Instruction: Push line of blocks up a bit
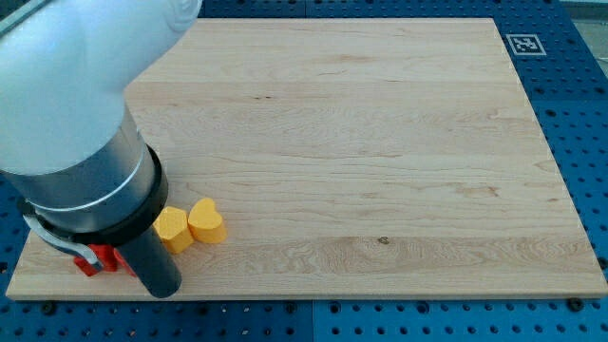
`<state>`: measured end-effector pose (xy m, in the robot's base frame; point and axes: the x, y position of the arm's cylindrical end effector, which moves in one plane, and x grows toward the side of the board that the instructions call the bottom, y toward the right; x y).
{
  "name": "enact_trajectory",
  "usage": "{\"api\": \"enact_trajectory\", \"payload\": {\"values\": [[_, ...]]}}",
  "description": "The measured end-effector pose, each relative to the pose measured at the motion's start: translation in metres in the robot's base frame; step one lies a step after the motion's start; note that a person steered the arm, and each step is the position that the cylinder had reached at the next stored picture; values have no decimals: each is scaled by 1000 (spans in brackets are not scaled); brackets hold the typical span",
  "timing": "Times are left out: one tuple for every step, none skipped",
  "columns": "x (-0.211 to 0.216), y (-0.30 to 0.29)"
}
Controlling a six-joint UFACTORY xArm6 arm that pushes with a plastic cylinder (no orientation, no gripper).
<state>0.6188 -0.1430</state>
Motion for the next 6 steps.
{"api": "enact_trajectory", "payload": {"values": [[0, -17], [0, -17], [0, -37], [0, -40], [0, -40], [0, -45]]}}
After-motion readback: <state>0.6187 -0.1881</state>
